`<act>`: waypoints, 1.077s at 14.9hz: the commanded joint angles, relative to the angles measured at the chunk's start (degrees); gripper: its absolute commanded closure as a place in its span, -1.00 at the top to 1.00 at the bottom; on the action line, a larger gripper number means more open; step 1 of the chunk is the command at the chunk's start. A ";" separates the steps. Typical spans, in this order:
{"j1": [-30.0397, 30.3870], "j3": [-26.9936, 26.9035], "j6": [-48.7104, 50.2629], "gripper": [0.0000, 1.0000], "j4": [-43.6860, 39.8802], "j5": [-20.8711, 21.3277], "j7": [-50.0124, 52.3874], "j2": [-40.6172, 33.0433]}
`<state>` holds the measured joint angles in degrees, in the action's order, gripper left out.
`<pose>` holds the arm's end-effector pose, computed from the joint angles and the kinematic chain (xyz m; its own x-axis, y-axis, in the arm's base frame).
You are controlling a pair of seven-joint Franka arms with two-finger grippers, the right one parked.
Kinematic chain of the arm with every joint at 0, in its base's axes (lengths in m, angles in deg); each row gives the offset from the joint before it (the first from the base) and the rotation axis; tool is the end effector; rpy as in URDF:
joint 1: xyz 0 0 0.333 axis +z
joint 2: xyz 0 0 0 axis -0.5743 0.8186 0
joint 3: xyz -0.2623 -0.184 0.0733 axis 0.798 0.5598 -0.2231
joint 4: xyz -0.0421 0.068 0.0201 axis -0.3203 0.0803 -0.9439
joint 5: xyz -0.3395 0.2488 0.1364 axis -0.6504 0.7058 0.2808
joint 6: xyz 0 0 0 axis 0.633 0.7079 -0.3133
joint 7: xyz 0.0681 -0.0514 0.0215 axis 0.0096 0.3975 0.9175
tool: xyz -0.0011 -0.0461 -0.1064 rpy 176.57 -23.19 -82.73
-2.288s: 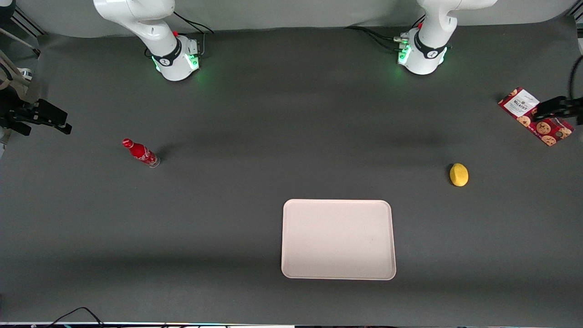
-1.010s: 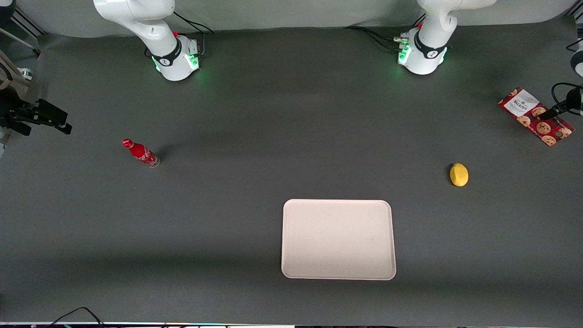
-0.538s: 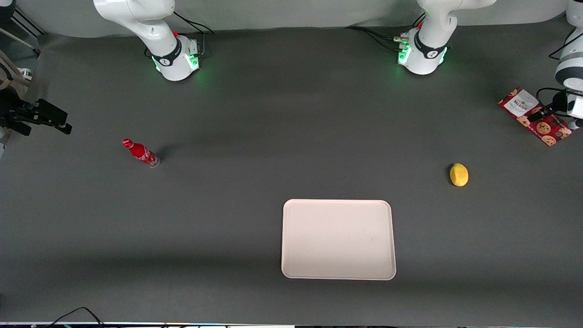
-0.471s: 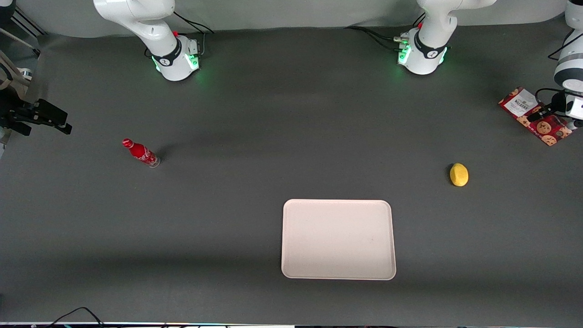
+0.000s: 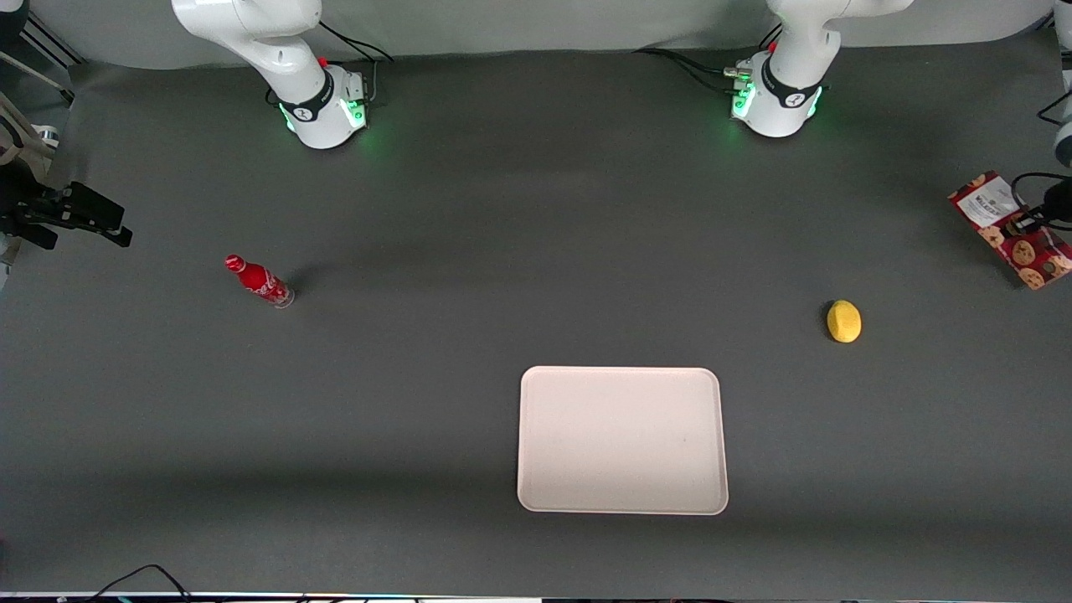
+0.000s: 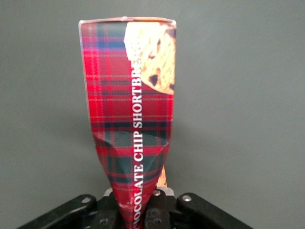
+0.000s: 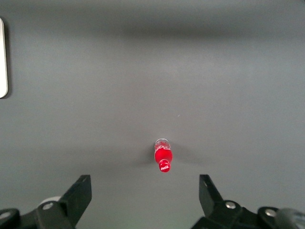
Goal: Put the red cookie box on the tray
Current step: 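Lift the cookie box upright in the left gripper, then carry the cookie box past the lemon toward the white tray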
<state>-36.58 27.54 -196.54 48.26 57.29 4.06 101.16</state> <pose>0.3865 0.4231 0.2021 0.9169 0.3950 -0.0576 0.3948 -0.9186 -0.0152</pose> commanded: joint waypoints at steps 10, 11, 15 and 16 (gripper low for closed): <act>-2.43 24.05 50.17 -1.00 -48.92 12.48 28.34 -3.57; -2.51 28.79 49.65 -1.00 -49.98 12.66 33.95 -3.40; -2.51 49.46 43.77 -1.00 -53.23 16.52 51.47 2.48; -2.60 52.02 42.27 -1.00 -53.85 17.14 52.63 4.32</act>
<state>-39.86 71.46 -151.49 -0.64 71.83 50.77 99.21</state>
